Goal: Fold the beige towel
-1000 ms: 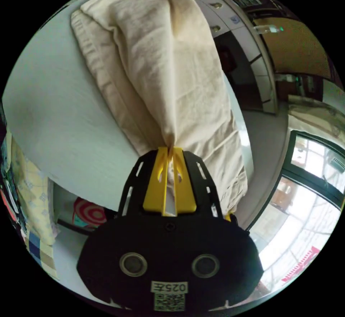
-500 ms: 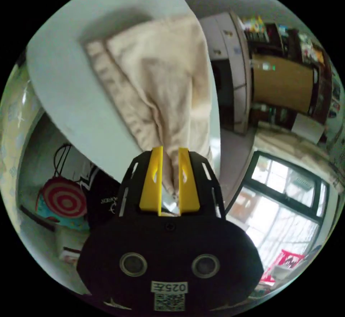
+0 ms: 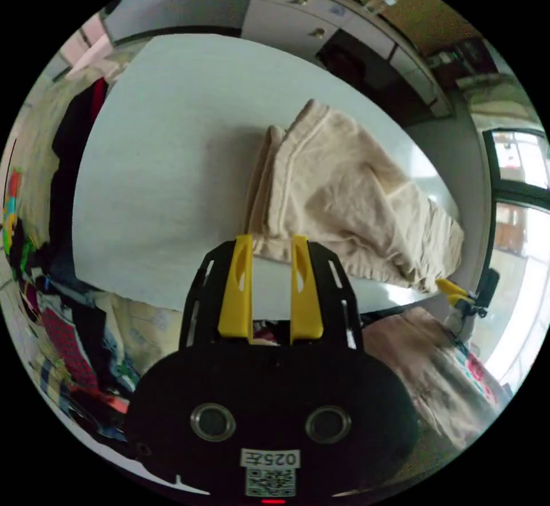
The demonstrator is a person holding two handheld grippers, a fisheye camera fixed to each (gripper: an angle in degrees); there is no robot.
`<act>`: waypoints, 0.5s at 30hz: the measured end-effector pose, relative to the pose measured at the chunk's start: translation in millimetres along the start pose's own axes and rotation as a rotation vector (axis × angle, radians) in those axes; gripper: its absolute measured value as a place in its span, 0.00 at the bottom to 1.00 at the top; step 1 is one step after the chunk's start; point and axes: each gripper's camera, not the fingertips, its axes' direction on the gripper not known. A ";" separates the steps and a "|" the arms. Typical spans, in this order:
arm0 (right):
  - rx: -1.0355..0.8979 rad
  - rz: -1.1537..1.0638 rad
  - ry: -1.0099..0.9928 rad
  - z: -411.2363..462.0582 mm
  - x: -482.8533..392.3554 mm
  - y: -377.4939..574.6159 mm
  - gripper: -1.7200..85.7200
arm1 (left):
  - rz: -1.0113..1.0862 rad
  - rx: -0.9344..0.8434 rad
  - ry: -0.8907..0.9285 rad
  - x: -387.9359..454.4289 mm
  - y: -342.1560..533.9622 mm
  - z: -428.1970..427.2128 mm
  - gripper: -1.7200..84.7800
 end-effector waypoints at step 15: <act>0.111 0.411 -0.378 164.9 34.8 -37.9 0.16 | 0.315 -0.165 0.164 15.6 -38.3 -83.3 0.03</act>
